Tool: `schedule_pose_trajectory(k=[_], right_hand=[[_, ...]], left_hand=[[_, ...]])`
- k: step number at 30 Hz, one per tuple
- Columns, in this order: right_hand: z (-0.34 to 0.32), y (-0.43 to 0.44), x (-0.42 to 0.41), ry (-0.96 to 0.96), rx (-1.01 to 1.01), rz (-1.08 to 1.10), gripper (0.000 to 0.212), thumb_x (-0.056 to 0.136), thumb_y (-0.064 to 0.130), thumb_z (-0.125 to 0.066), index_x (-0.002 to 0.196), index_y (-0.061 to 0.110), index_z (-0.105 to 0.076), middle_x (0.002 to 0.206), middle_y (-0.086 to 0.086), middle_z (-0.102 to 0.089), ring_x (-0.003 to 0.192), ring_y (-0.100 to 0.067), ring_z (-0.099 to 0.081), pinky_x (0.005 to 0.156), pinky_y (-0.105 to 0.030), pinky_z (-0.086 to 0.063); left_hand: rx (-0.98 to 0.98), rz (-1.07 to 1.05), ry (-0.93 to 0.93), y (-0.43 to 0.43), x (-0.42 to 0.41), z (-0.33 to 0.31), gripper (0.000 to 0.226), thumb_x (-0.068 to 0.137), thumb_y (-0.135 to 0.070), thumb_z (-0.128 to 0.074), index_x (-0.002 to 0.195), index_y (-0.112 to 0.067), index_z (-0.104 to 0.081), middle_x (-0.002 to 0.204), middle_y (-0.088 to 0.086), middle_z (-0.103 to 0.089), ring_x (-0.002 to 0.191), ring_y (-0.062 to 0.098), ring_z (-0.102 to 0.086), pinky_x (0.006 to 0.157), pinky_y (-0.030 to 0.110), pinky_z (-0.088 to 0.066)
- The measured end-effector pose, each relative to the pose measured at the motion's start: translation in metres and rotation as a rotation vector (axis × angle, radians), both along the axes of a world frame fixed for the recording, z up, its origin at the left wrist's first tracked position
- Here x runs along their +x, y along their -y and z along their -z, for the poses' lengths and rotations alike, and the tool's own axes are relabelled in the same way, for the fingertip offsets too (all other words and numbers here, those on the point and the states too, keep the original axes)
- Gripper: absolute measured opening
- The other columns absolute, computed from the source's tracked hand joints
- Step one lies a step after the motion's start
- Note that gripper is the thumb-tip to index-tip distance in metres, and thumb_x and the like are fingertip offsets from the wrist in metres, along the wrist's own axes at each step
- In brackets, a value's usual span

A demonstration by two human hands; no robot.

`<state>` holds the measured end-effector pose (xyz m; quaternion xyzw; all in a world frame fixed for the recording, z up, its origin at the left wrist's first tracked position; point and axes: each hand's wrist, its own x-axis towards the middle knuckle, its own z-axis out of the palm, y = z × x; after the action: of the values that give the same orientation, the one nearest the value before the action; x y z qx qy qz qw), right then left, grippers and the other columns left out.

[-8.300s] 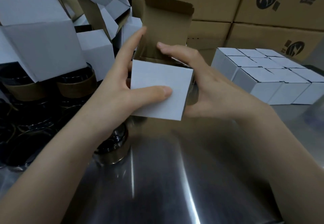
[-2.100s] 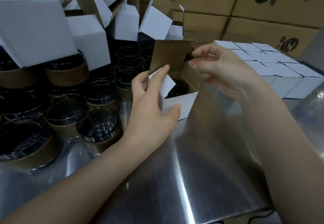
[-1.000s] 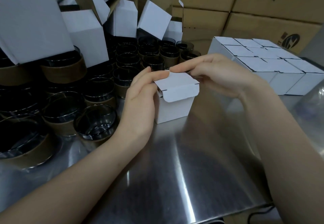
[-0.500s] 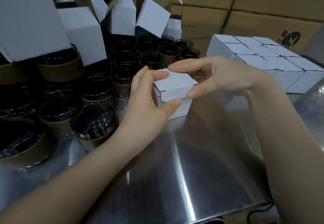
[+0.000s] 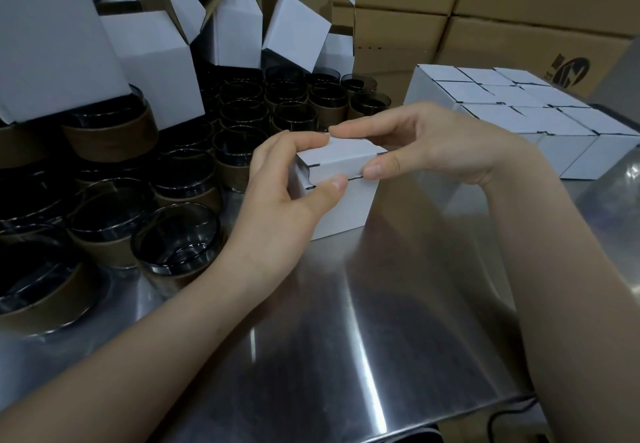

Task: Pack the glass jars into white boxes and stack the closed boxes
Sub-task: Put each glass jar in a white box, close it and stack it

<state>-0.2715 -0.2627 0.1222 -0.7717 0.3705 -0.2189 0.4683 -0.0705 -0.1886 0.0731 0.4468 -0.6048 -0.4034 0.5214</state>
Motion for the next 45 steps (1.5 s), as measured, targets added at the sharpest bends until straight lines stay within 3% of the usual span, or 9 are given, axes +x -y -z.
schedule_pose_trajectory(k=[10,14,17,20,23,32,35,40,45], right_hand=[[-0.002,-0.003,0.002,-0.056,-0.016,0.016,0.061,0.071,0.018,-0.077,0.13,0.017,-0.062,0.131,0.005,-0.065,0.122,-0.011,-0.059,0.107,-0.031,-0.044],[-0.002,-0.004,0.003,-0.08,-0.027,0.02,0.041,0.08,0.028,-0.076,0.118,0.037,-0.068,0.131,0.008,-0.064,0.124,-0.017,-0.058,0.103,-0.038,-0.05],[-0.003,-0.006,0.004,-0.089,-0.022,0.047,0.03,0.08,0.041,-0.068,0.109,0.048,-0.071,0.128,0.015,-0.065,0.118,-0.008,-0.061,0.087,-0.023,-0.053],[-0.002,-0.004,0.004,-0.094,-0.03,0.055,0.03,0.082,0.037,-0.066,0.111,0.045,-0.071,0.128,0.011,-0.065,0.12,-0.011,-0.06,0.097,-0.033,-0.052],[-0.002,-0.003,0.004,-0.089,-0.033,0.047,0.031,0.081,0.035,-0.067,0.11,0.045,-0.071,0.126,0.009,-0.067,0.118,-0.011,-0.061,0.101,-0.038,-0.05],[0.0,-0.001,0.002,-0.125,0.002,0.033,0.042,0.081,0.034,-0.066,0.123,0.035,-0.062,0.123,0.012,-0.064,0.106,-0.001,-0.062,0.08,-0.023,-0.049],[0.001,-0.001,0.004,-0.13,0.025,0.022,0.047,0.082,0.03,-0.068,0.128,0.032,-0.058,0.123,0.01,-0.062,0.104,-0.002,-0.062,0.077,-0.022,-0.05],[0.004,-0.001,0.007,-0.107,0.122,-0.007,0.053,0.082,0.026,-0.068,0.132,0.033,-0.052,0.127,0.009,-0.059,0.113,-0.01,-0.062,0.085,-0.029,-0.053],[0.004,-0.002,0.011,-0.044,0.269,0.023,0.076,0.077,0.021,-0.067,0.146,0.026,-0.035,0.142,0.007,-0.05,0.123,-0.015,-0.059,0.098,-0.046,-0.052]], left_hand=[[0.015,0.023,-0.001,-0.001,0.0,-0.001,0.033,0.088,-0.014,-0.065,0.112,-0.036,-0.061,0.138,-0.008,-0.037,0.125,-0.001,-0.04,0.098,0.012,-0.04],[0.018,0.033,-0.017,0.0,0.0,0.0,0.033,0.088,-0.012,-0.064,0.108,-0.038,-0.061,0.133,-0.012,-0.039,0.115,-0.01,-0.04,0.087,0.001,-0.038],[0.018,0.037,-0.019,0.001,0.0,0.0,0.033,0.088,-0.013,-0.063,0.108,-0.038,-0.061,0.132,-0.013,-0.039,0.113,-0.012,-0.04,0.083,-0.001,-0.037],[0.017,0.031,-0.016,0.0,-0.001,0.0,0.033,0.088,-0.013,-0.063,0.109,-0.038,-0.06,0.132,-0.013,-0.038,0.115,-0.012,-0.039,0.08,-0.003,-0.036],[0.004,0.018,-0.002,0.0,-0.001,0.001,0.033,0.087,-0.013,-0.063,0.108,-0.038,-0.06,0.131,-0.014,-0.038,0.111,-0.016,-0.039,0.08,-0.004,-0.034],[0.018,-0.001,-0.017,0.002,-0.001,0.002,0.016,0.092,-0.032,-0.058,0.107,-0.036,-0.064,0.133,-0.014,-0.04,0.115,-0.016,-0.038,0.082,-0.006,-0.031],[0.009,-0.017,0.013,0.004,-0.001,0.004,0.016,0.095,-0.027,-0.055,0.106,-0.035,-0.064,0.131,-0.014,-0.04,0.104,-0.024,-0.038,0.078,-0.008,-0.029],[0.019,-0.021,0.025,0.007,-0.001,0.005,0.022,0.093,-0.019,-0.056,0.105,-0.036,-0.063,0.129,-0.017,-0.038,0.105,-0.024,-0.037,0.08,-0.006,-0.03],[0.097,-0.013,-0.028,0.006,-0.003,0.001,0.025,0.093,-0.017,-0.055,0.109,-0.036,-0.058,0.128,-0.011,-0.038,0.118,-0.002,-0.041,0.098,0.02,-0.037]])
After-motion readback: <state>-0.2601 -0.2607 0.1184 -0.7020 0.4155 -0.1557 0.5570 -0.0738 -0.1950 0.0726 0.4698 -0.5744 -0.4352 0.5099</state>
